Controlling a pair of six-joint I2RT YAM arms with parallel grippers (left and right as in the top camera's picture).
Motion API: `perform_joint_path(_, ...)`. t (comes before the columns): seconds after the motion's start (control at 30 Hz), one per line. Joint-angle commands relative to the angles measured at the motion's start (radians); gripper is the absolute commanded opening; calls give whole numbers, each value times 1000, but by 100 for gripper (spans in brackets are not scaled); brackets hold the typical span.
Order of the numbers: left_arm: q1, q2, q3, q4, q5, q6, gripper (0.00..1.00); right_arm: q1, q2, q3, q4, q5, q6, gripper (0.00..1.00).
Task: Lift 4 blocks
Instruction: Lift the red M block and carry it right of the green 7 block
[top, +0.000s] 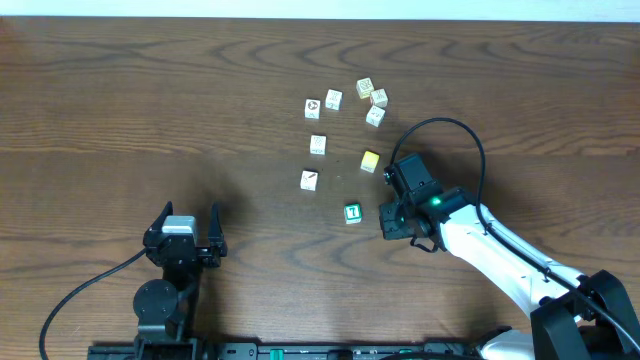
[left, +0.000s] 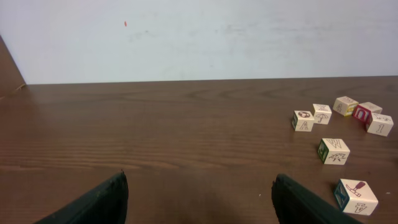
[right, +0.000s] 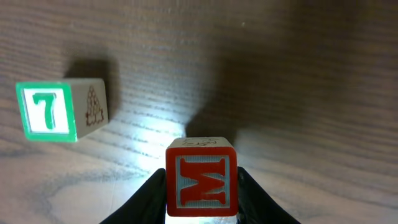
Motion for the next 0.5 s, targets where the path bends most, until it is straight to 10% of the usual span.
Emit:
perform_joint_path(0.0, 6, -5, -14, -39, -1, -5, 74, 14, -8, -5, 27, 24, 10, 33)
perform_joint_path(0.33, 6, -5, -14, -39, -1, -5, 74, 14, 30, -5, 71, 24, 10, 33)
perform_joint_path(0.47, 6, -5, -14, -39, -1, -5, 74, 14, 35, -4, 79, 23, 10, 57)
